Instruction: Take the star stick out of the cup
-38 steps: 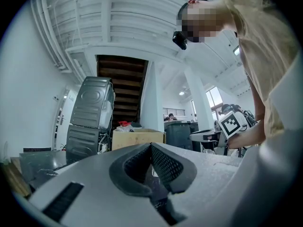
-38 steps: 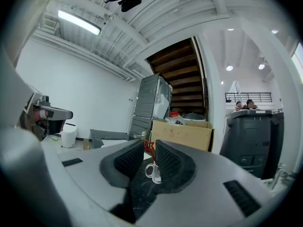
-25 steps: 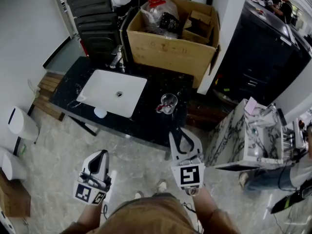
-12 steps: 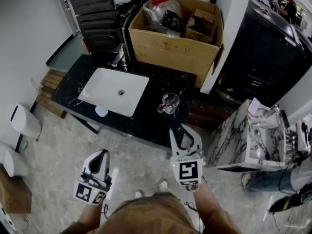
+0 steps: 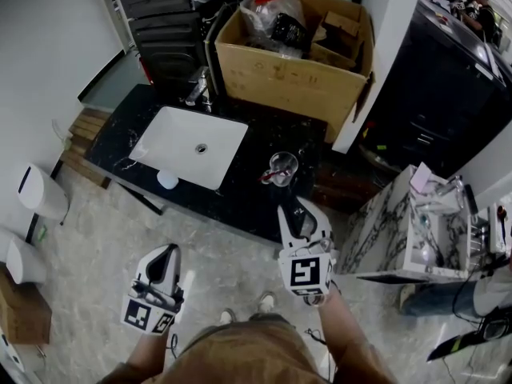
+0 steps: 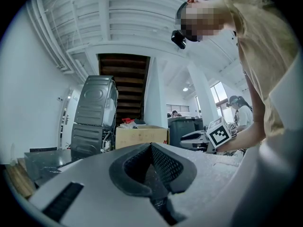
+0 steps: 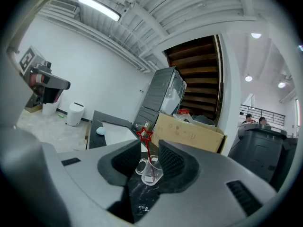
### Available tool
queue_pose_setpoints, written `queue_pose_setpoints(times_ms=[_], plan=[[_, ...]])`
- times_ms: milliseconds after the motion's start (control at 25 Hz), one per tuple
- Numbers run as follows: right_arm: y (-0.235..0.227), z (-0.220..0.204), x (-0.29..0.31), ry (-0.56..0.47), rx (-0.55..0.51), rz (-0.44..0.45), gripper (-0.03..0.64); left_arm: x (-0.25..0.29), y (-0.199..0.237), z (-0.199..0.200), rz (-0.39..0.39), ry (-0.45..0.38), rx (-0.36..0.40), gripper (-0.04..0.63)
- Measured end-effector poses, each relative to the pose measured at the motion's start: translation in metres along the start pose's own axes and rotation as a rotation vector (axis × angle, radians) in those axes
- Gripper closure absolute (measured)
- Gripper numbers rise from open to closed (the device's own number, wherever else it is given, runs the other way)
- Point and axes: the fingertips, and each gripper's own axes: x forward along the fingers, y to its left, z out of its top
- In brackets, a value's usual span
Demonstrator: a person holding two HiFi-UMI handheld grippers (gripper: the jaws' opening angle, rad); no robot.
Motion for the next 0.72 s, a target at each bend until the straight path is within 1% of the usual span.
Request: queue_pose_setpoints(times_ms=[440,720], plan=[[-0.002,-0.008,0.017,0.021,-0.038,0.012,0.499,0.005,0.002,-0.002,0.006,0.01,0.001,0.594],[-0.006,-0.014,0.026,0.03,-0.029,0.009,0.491,0.006,0.0,-0.003,0.011,0.007,-0.001,0.594]])
